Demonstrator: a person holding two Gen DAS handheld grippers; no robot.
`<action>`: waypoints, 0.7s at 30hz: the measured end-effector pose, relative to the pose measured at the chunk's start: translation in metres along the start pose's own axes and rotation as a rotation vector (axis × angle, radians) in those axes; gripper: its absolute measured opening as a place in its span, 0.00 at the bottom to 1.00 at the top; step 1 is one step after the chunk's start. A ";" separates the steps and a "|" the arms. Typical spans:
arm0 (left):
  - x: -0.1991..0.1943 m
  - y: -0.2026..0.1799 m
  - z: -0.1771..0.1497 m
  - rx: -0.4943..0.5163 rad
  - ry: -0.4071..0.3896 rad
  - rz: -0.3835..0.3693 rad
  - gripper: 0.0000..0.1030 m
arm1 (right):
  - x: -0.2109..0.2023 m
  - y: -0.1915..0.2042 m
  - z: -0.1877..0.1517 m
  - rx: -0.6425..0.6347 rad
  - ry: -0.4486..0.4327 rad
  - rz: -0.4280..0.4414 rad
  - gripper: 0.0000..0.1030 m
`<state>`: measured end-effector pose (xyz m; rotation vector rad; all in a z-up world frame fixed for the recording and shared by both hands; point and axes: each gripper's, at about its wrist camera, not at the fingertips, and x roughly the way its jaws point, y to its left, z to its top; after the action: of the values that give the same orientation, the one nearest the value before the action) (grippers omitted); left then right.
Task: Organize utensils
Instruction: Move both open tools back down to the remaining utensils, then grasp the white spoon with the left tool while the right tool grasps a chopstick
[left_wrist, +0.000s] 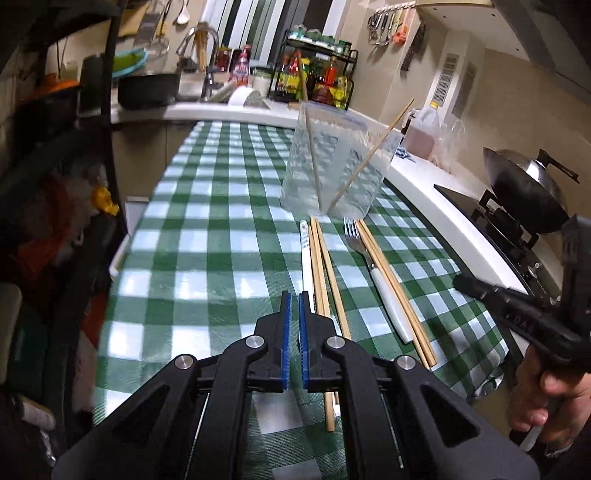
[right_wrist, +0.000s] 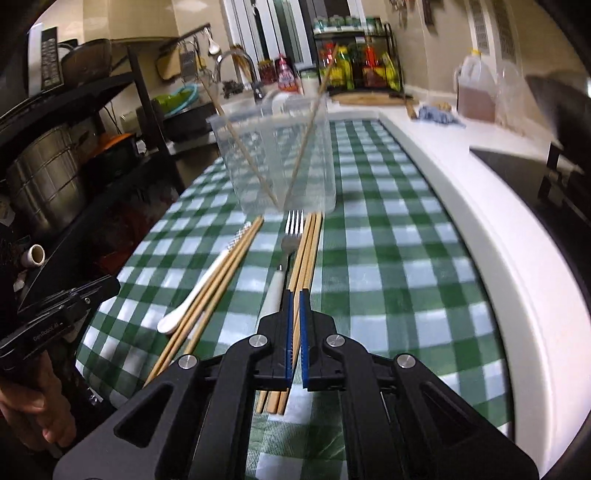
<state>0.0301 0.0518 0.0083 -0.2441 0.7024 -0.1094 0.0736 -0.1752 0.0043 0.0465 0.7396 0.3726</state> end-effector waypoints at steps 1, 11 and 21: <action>0.003 0.000 -0.003 -0.012 0.010 -0.006 0.04 | 0.004 -0.001 -0.003 -0.004 0.017 -0.010 0.03; 0.024 -0.004 -0.017 -0.050 0.080 -0.035 0.05 | 0.034 0.001 -0.023 0.008 0.171 -0.007 0.07; 0.036 -0.007 -0.019 -0.045 0.107 -0.016 0.19 | 0.036 0.013 -0.030 -0.086 0.206 -0.114 0.09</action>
<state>0.0446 0.0348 -0.0262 -0.2892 0.8099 -0.1230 0.0742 -0.1528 -0.0389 -0.1160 0.9246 0.3026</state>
